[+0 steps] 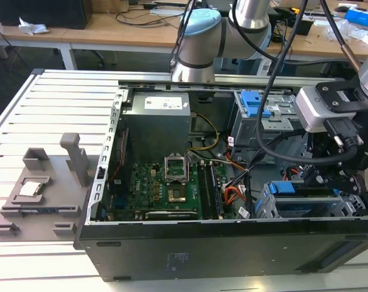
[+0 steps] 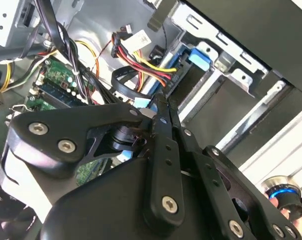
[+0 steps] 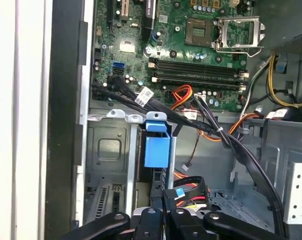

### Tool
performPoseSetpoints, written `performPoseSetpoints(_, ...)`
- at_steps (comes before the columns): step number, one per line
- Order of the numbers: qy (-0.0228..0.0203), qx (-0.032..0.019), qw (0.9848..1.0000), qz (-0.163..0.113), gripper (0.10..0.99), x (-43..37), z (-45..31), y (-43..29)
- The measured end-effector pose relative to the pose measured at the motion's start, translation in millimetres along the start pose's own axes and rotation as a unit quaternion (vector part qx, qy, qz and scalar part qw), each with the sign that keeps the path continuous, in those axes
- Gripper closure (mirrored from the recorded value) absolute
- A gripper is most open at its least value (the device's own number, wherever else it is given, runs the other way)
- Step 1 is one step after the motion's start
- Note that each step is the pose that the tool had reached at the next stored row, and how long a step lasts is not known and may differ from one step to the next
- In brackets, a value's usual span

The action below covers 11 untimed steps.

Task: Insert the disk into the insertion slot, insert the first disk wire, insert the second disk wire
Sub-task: 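Insert the second disk wire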

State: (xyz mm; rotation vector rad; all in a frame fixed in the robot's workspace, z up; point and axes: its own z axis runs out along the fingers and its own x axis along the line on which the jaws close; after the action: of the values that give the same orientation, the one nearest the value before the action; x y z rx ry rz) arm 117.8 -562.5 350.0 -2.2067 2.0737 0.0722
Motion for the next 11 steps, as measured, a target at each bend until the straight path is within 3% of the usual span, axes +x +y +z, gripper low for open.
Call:
performPoseSetpoints(4,0.0,0.0002,1.0,0.002,0.953,3.1,0.9,0.4)
performPoseSetpoints(11,0.0003,0.001,1.0,0.009,0.953,-1.2,4.1,-0.1)
